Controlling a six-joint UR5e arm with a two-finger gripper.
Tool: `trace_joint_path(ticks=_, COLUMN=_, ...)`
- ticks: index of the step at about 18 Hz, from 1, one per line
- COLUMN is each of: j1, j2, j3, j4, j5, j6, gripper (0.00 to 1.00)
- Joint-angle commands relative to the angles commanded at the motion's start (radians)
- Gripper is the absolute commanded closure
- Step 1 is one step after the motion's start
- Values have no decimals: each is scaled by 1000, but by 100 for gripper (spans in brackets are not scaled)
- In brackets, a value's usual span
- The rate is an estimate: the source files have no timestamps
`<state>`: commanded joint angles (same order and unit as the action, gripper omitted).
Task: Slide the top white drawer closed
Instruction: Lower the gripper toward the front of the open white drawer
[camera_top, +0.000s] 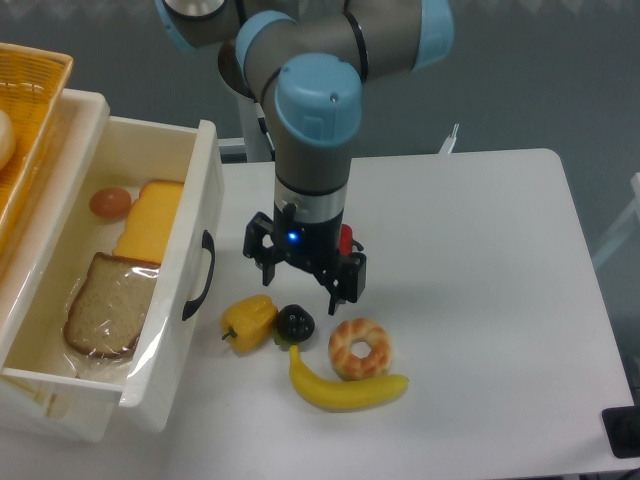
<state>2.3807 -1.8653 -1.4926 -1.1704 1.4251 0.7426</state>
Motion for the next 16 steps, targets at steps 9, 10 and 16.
trace_joint_path(ticks=9, j1=3, j2=-5, j3=-89, j4=6, j5=0, j6=-57, gripper=0)
trace_joint_path(ticks=10, j1=3, j2=-8, j3=-90, j4=6, j5=0, j6=-58, gripper=0)
trace_joint_path(ticks=16, j1=0, j2=-38, j3=-91, j4=3, j5=-11, j6=-127, gripper=0)
